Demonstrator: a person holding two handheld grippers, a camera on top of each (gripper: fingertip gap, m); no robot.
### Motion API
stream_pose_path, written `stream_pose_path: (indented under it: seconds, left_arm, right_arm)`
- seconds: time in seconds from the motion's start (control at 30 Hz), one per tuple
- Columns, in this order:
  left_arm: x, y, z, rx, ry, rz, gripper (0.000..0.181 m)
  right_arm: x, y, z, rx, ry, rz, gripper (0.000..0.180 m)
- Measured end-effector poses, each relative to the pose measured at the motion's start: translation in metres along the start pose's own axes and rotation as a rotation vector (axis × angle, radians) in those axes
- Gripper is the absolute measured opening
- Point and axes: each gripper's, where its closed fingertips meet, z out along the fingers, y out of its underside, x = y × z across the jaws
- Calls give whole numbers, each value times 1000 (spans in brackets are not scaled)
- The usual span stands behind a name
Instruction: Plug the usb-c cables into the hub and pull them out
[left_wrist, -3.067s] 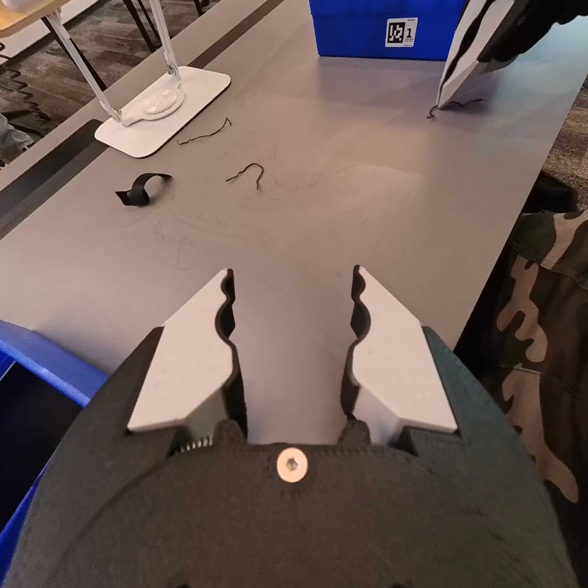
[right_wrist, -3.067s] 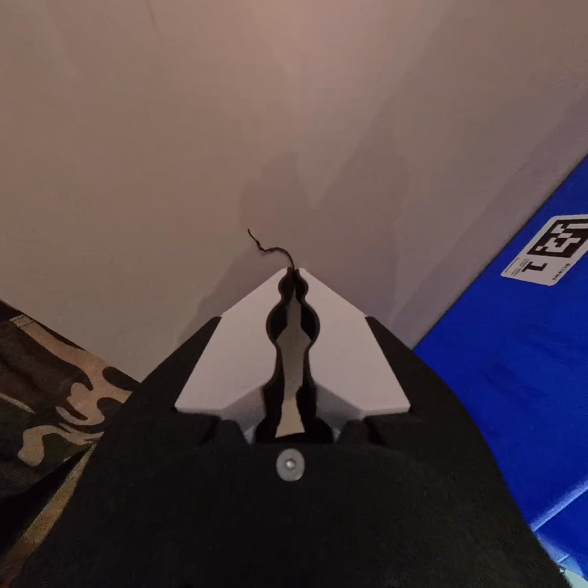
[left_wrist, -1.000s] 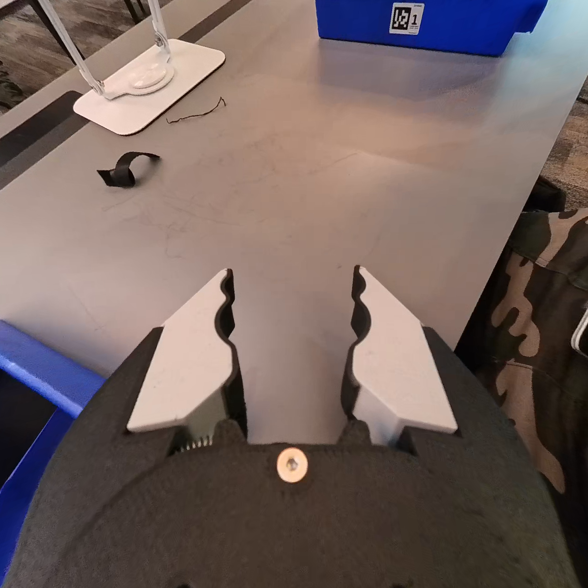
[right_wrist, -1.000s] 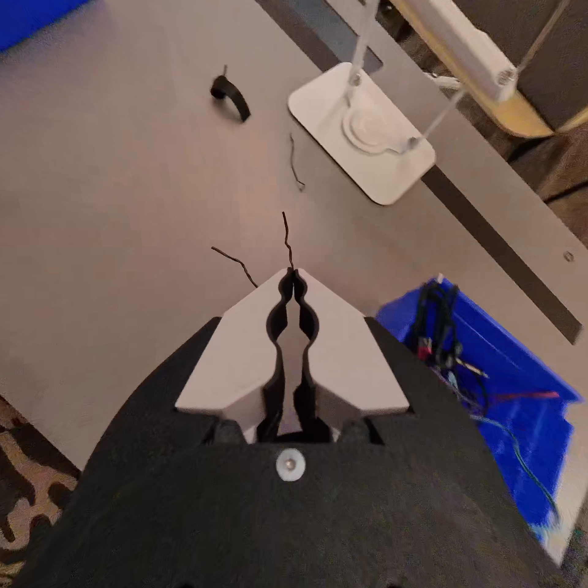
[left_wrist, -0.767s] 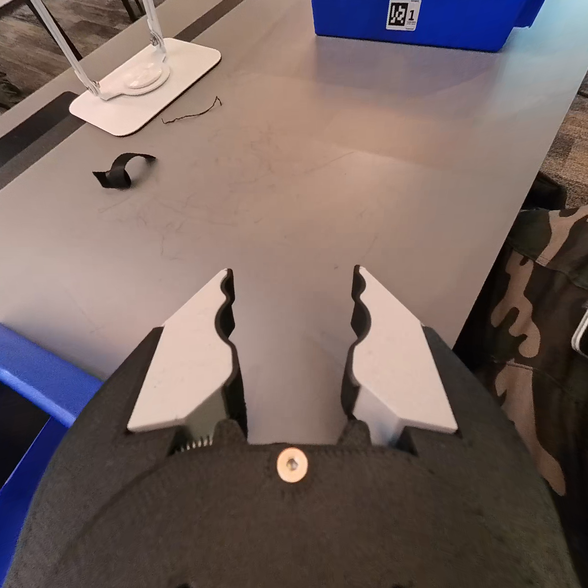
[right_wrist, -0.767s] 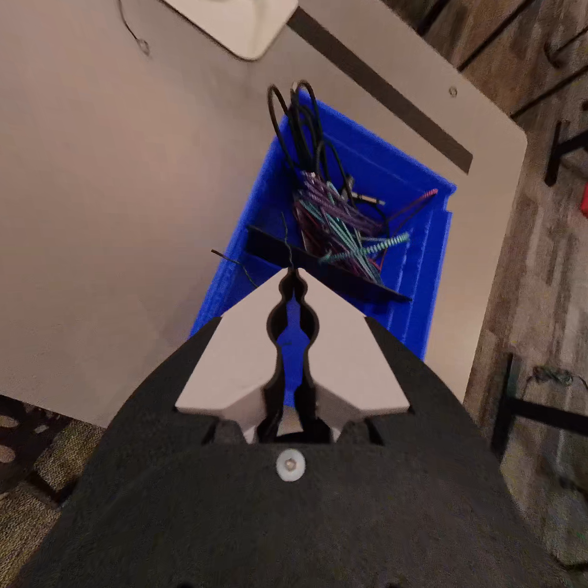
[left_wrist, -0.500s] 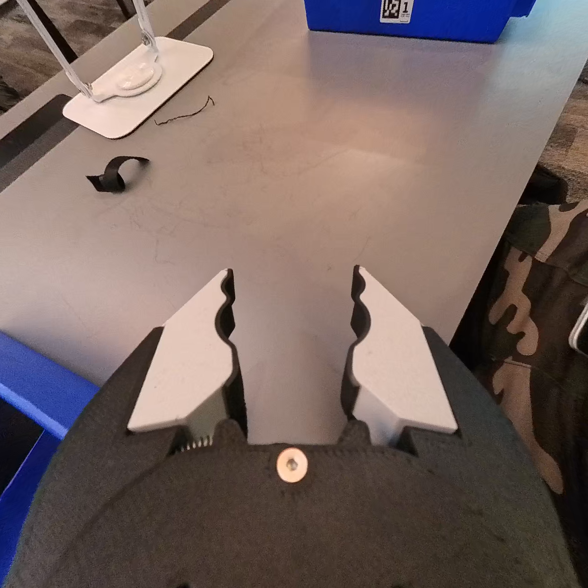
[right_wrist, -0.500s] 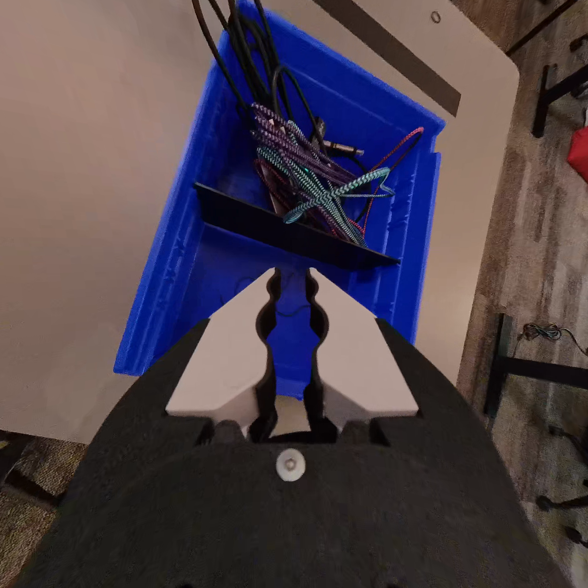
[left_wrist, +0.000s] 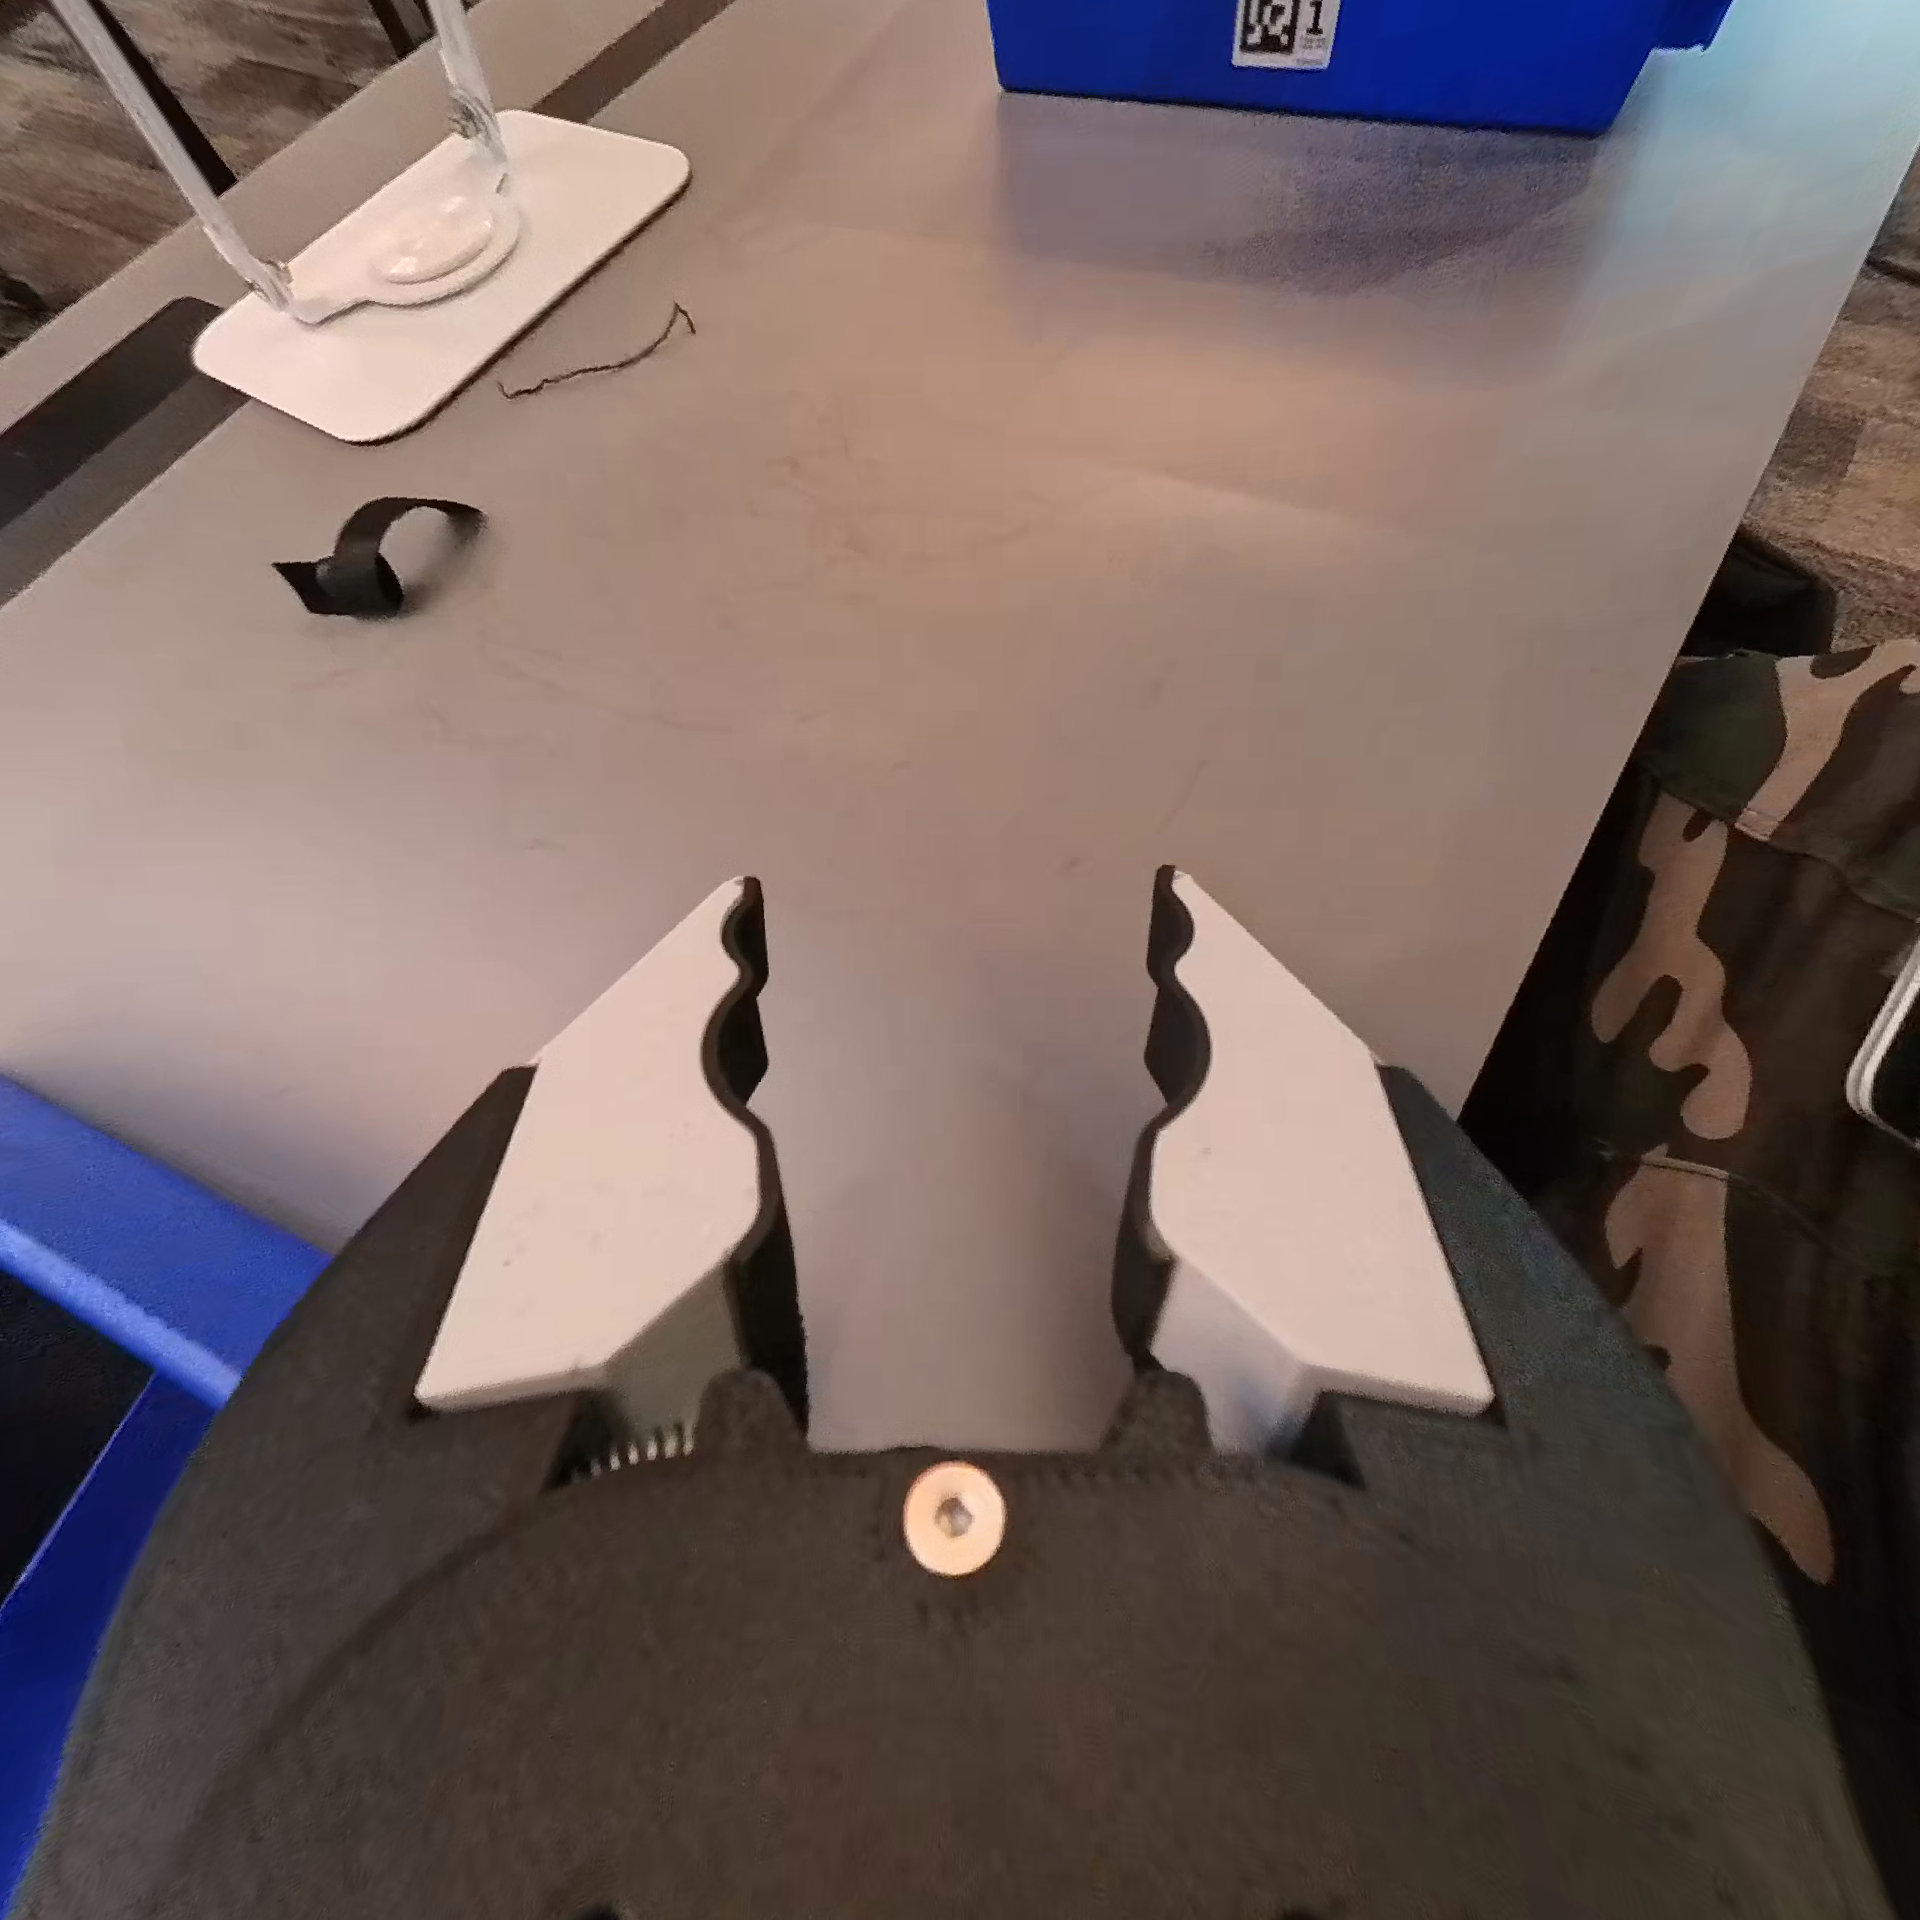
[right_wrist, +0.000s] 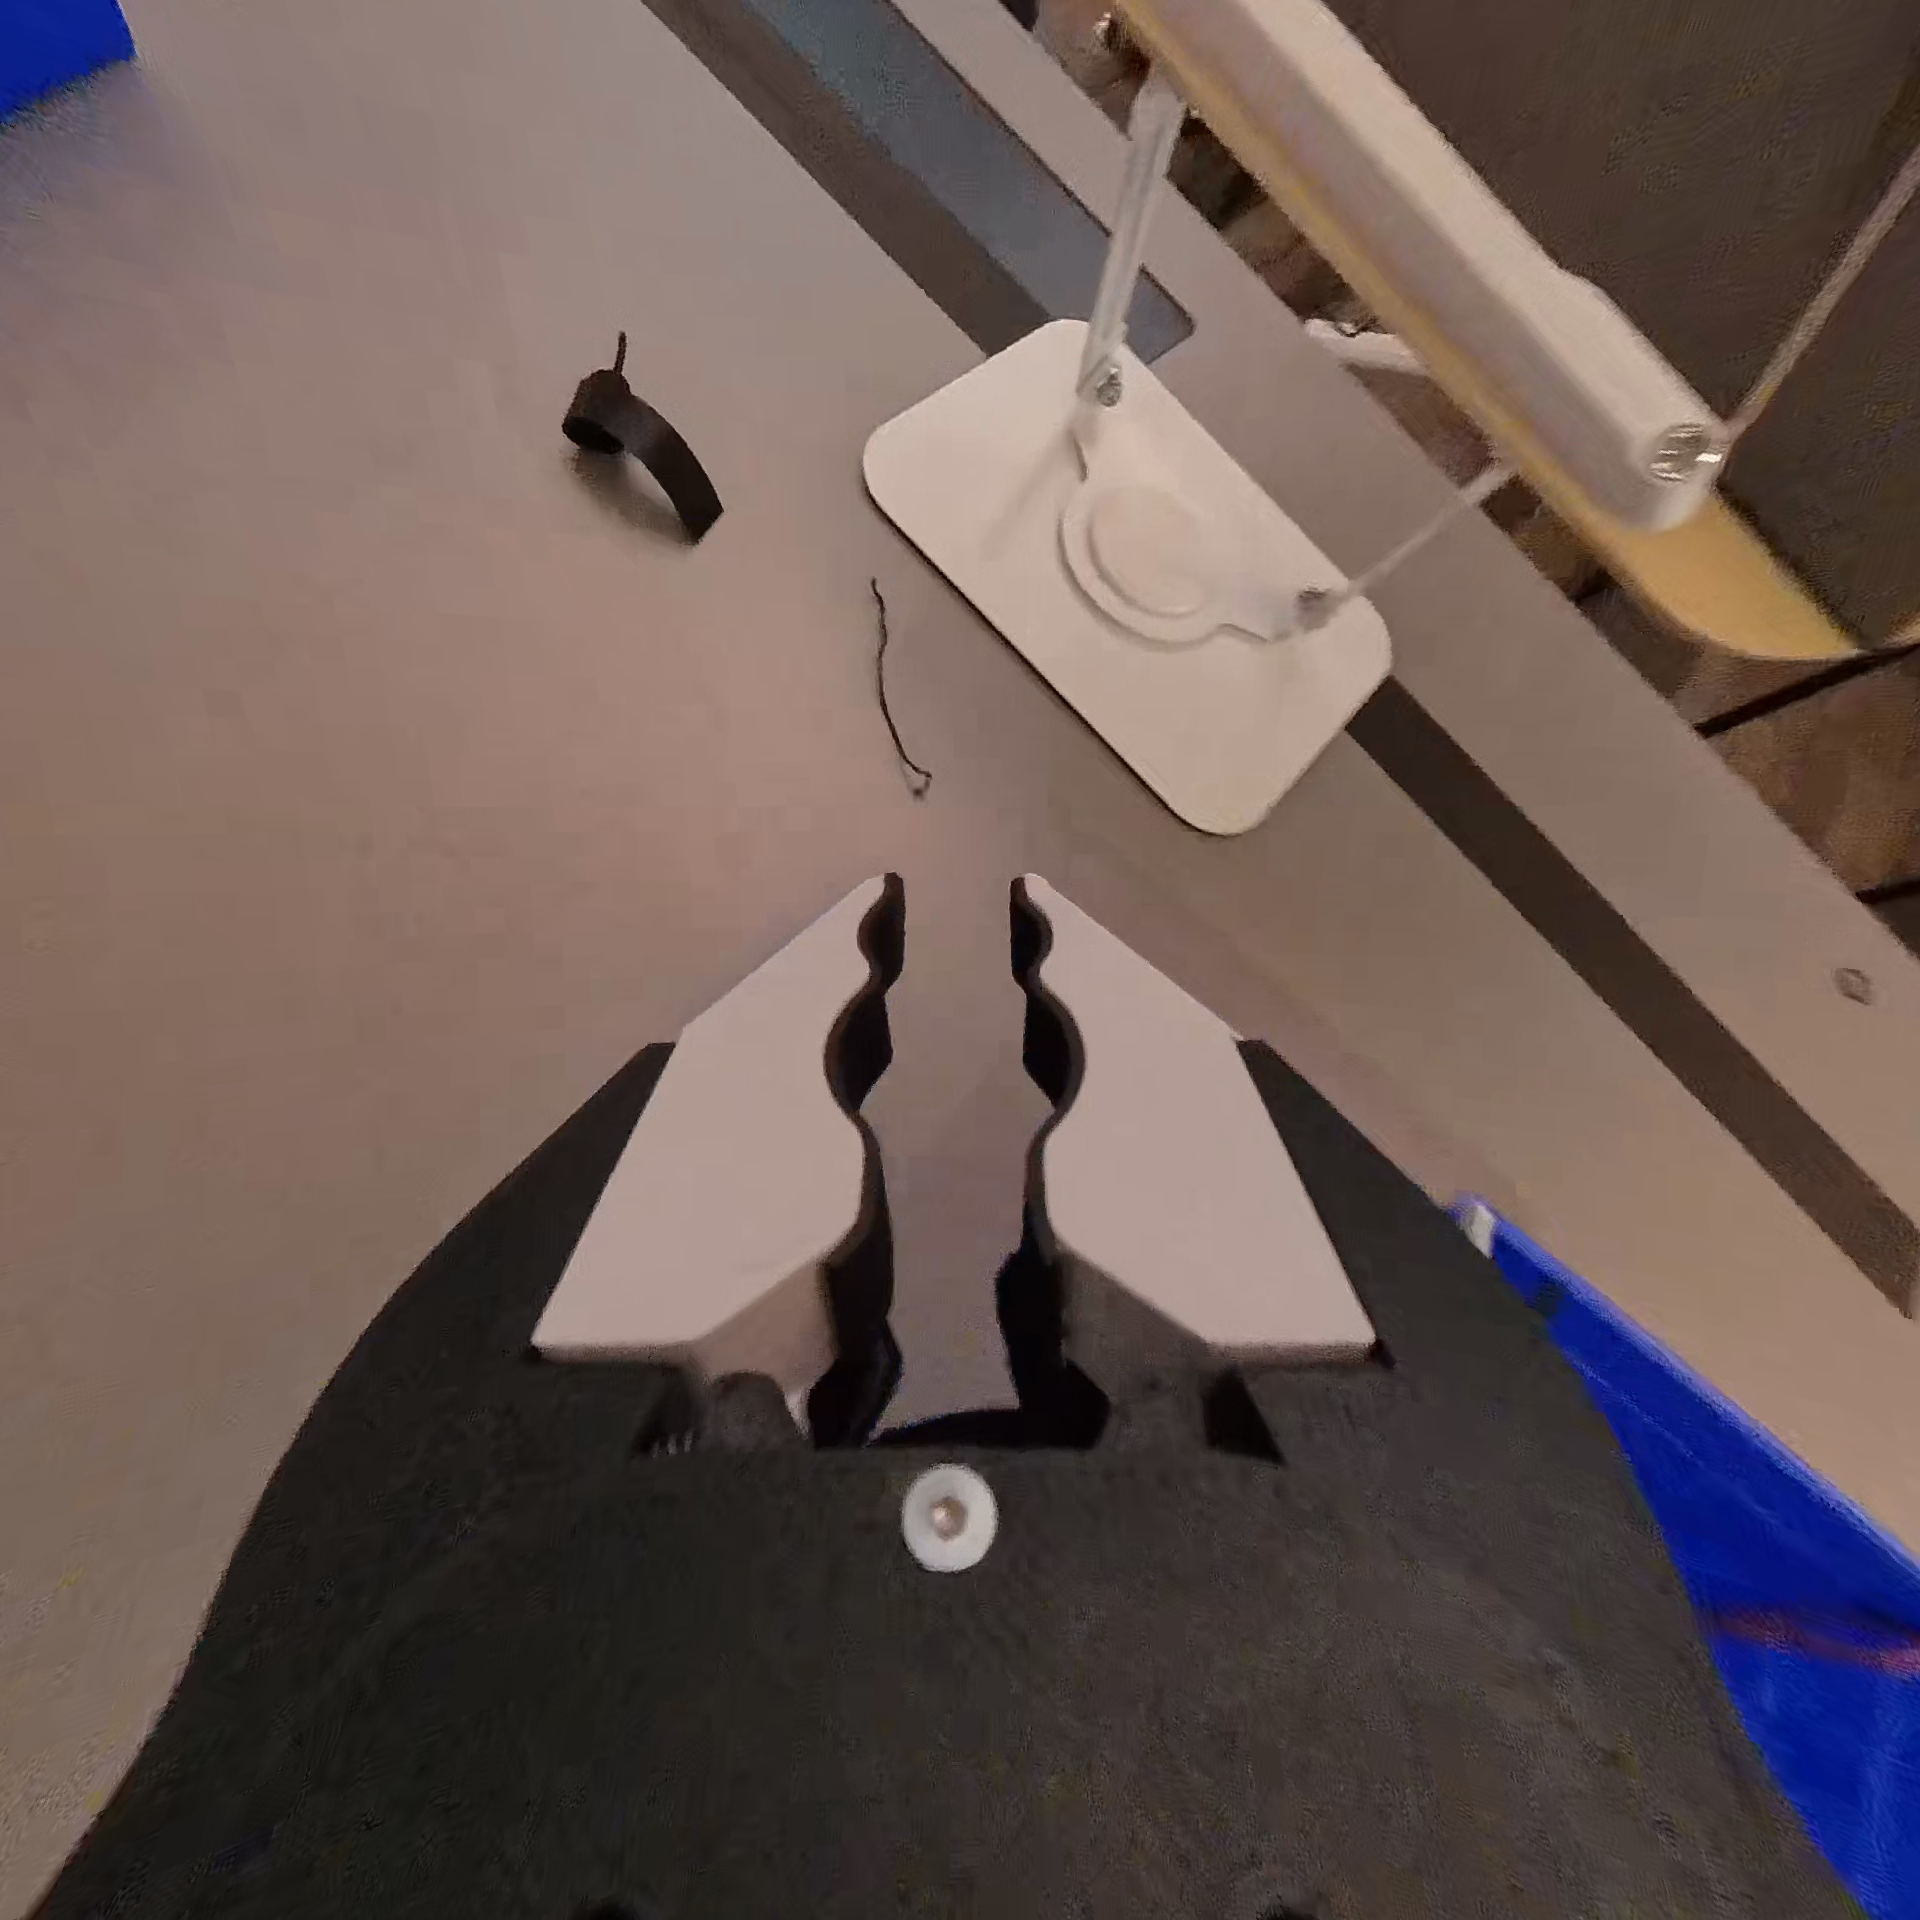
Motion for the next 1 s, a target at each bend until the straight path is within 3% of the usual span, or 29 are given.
stream_pose_path:
  seconds: [0.13,0.23,0.37,0.4,0.43,0.5,0.63,0.83,1.0]
  left_arm:
    - [-5,-2,-5,16,-3,-14,72]
    - [-7,-3,-6,24,0,-24,72]
    - [-8,-3,-6,33,10,-36,72]
    - [-8,-3,-6,33,11,-39,72]
    - [-8,-3,-6,33,12,-42,72]
    - [-10,-3,-6,34,11,-47,73]
    - [-10,-3,-6,33,9,-48,73]
    - [-5,-4,-3,28,16,-39,73]
    - [-5,-6,-5,37,18,-40,72]
  right_arm:
    - [-8,10,91,-98,-111,8,22]
    - [-4,25,133,-171,-143,-4,34]
    - [-7,33,159,-216,-200,-26,24]
    - [-11,37,161,-238,-229,-36,4]
    - [-14,37,161,-243,-252,-30,0]
    - [-16,38,159,-260,-263,-31,0]
    - [-24,16,125,-182,-252,-47,0]
    - [-20,-8,17,-64,-179,-39,0]
    - [27,43,-101,-82,91,32,0]
